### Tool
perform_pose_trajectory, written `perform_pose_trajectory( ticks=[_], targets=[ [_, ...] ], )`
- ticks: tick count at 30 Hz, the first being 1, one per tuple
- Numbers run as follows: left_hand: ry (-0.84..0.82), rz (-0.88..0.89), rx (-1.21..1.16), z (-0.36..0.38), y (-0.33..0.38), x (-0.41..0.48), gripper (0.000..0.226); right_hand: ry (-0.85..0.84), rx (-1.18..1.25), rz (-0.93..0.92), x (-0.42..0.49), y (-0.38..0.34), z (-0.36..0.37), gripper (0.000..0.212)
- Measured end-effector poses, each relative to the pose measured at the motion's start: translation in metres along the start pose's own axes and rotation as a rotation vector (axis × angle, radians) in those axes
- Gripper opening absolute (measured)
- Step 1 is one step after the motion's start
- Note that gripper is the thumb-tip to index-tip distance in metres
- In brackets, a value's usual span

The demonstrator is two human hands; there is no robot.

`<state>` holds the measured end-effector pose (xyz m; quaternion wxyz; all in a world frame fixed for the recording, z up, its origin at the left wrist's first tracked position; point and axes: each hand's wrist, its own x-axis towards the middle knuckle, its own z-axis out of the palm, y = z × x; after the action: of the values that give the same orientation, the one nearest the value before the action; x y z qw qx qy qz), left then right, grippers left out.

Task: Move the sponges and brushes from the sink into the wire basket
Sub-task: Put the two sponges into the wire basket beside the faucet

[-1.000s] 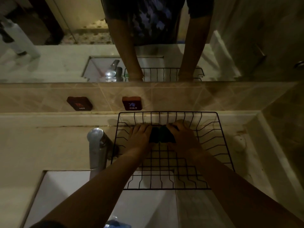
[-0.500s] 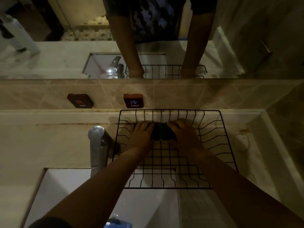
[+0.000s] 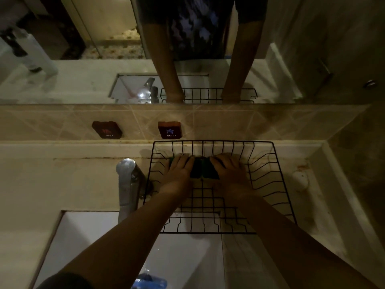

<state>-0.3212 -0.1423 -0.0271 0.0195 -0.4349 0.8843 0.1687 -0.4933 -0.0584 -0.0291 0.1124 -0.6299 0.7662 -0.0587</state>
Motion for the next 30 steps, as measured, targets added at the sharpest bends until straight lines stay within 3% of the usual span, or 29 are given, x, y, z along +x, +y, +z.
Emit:
perform_pose_trajectory(
  ticks=[4, 15, 20, 25, 30],
  targets=[
    [0.094, 0.032, -0.009, -0.014, 0.006, -0.027, 0.065, -0.003, -0.046, -0.003, -0.017, -0.008, -0.008, 0.081],
    [0.141, 0.089, -0.138, -0.059, 0.020, -0.130, 0.039, 0.019, 0.133, -0.030, -0.099, -0.069, -0.058, 0.035],
    [0.116, 0.126, -0.189, -0.067, 0.003, -0.186, 0.030, 0.046, 0.168, 0.013, -0.156, -0.117, -0.069, 0.026],
    [0.063, 0.150, -0.126, -0.069, -0.034, -0.249, 0.039, -0.038, 0.132, 0.104, -0.210, -0.171, -0.059, 0.047],
    [-0.022, 0.113, -0.074, -0.065, -0.064, -0.304, 0.044, -0.133, 0.077, 0.157, -0.256, -0.220, -0.034, 0.049]
  ],
)
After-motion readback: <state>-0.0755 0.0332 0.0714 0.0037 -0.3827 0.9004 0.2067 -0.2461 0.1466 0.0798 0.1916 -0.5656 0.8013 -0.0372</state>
